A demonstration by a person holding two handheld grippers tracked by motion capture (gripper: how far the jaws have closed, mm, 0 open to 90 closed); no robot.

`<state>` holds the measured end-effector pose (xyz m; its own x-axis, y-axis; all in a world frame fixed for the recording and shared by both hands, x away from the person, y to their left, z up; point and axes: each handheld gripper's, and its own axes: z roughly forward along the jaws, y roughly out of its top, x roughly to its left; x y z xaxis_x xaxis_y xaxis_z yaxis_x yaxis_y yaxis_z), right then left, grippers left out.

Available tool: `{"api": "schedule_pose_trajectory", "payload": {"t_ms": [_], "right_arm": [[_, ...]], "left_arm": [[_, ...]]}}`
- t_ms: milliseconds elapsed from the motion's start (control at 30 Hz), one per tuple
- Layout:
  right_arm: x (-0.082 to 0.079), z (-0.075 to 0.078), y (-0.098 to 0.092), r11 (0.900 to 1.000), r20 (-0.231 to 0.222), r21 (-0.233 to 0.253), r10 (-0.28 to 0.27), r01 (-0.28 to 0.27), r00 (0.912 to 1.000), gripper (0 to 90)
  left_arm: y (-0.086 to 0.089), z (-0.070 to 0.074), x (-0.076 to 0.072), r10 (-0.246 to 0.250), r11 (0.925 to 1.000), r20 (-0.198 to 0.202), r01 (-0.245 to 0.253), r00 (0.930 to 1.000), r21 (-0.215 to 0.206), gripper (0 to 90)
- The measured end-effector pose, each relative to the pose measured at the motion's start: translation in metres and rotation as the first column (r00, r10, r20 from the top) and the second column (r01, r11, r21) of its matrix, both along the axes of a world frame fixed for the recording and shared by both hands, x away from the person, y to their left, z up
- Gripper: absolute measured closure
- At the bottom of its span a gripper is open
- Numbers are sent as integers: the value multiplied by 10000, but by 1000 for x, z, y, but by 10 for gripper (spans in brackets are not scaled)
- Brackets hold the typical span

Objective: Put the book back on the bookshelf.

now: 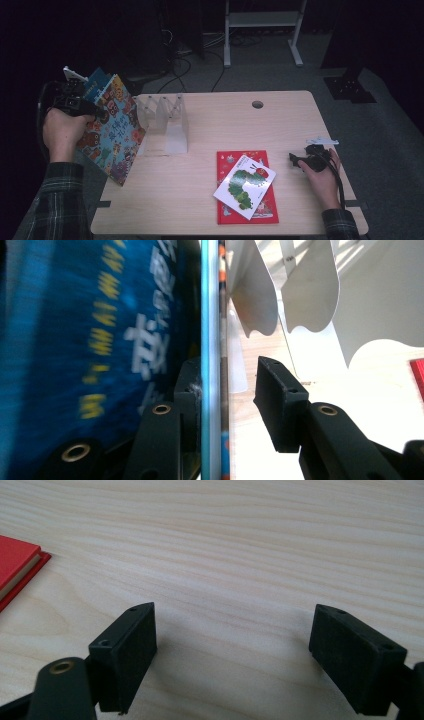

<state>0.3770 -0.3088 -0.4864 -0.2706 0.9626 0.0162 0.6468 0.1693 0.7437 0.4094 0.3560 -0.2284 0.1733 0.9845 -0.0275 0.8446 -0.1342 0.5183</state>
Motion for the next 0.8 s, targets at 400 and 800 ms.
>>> {"api": "schedule_pose_trajectory", "payload": {"t_ms": [400,800], "right_arm": [[0,0,0,10000,-9,10,18,-18,10000,181],[0,0,0,10000,-9,9,21,-21,10000,181]], "left_arm": [[8,19,-7,106,9997,381,-114,9992,216,648],[12,31,-15,59,9993,715,-84,9974,353,673]]}}
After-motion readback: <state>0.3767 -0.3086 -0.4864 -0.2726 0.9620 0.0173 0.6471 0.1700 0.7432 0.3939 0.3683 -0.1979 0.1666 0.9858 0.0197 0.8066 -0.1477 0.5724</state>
